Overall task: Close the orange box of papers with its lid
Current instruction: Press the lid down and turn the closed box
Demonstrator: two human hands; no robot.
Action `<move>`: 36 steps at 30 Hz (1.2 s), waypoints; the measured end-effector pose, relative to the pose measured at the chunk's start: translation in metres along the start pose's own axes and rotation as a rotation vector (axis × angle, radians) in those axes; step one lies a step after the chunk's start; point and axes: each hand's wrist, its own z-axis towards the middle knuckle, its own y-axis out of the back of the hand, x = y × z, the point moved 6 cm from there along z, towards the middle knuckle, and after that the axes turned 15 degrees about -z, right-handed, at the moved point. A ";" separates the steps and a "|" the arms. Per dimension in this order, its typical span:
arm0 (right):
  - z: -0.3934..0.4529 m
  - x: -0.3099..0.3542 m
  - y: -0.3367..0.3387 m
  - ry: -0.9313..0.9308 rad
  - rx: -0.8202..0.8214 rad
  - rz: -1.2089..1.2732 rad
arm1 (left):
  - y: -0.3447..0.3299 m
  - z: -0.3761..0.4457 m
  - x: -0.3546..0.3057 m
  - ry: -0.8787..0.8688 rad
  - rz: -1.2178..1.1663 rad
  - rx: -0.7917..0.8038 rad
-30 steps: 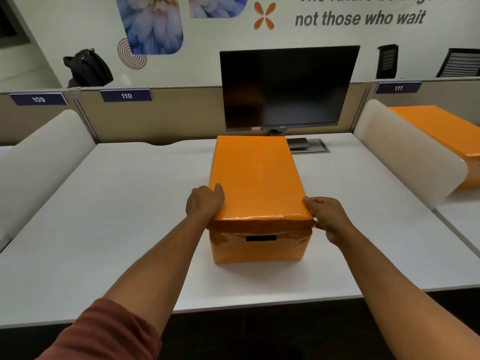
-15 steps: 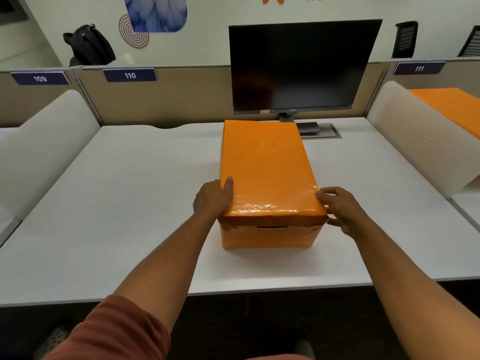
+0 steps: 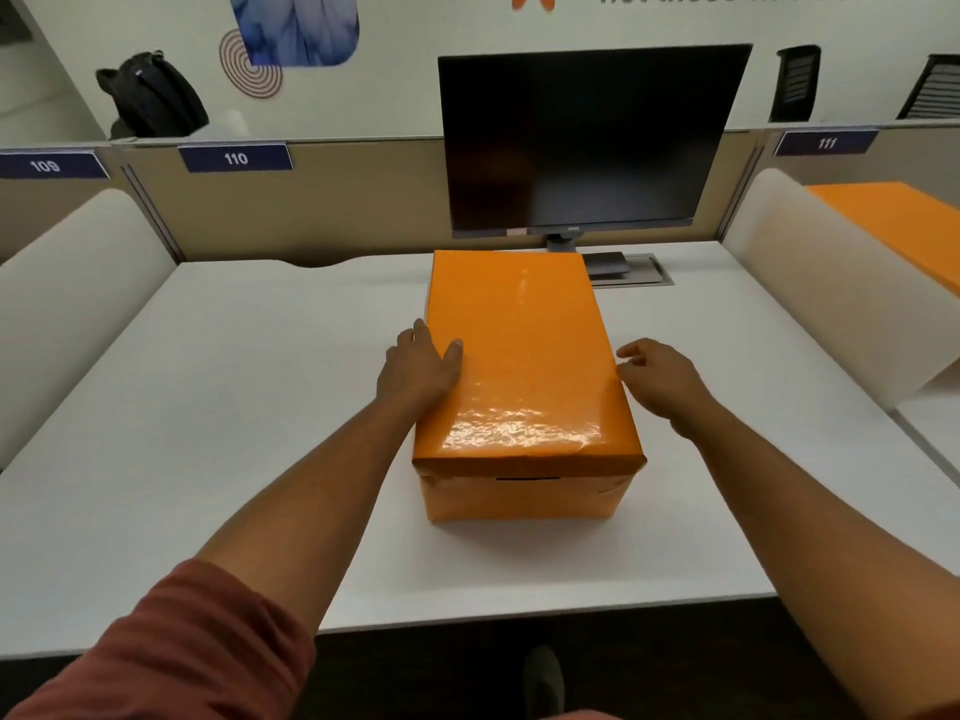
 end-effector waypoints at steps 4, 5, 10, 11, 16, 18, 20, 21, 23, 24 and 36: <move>0.036 0.034 0.002 0.191 -0.091 -0.204 | -0.002 0.022 -0.013 -0.067 0.064 0.013; 0.046 0.042 0.001 0.225 -0.094 -0.241 | -0.002 0.029 -0.017 -0.081 0.083 0.012; 0.097 0.082 -0.010 0.368 -0.052 -0.382 | 0.001 0.071 -0.039 -0.118 0.100 -0.003; 0.107 0.088 -0.012 0.387 -0.038 -0.418 | 0.000 0.079 -0.042 -0.117 0.103 -0.003; 0.152 0.103 -0.018 0.423 0.019 -0.574 | -0.008 0.118 -0.045 -0.086 0.074 0.018; 0.163 0.110 -0.021 0.464 0.015 -0.583 | -0.010 0.129 -0.040 -0.048 0.033 0.007; 0.172 0.115 -0.022 0.491 -0.015 -0.555 | -0.012 0.140 -0.035 -0.008 0.021 -0.004; 0.175 0.117 -0.022 0.500 -0.031 -0.542 | -0.014 0.145 -0.032 0.012 0.023 -0.008; 0.181 0.121 -0.024 0.516 -0.049 -0.528 | -0.014 0.153 -0.029 0.043 0.025 -0.021; 0.184 0.123 -0.025 0.520 -0.046 -0.525 | -0.012 0.157 -0.027 0.055 0.020 -0.029; 0.196 0.108 -0.044 0.505 0.064 -0.483 | -0.024 0.161 -0.006 0.125 -0.071 -0.036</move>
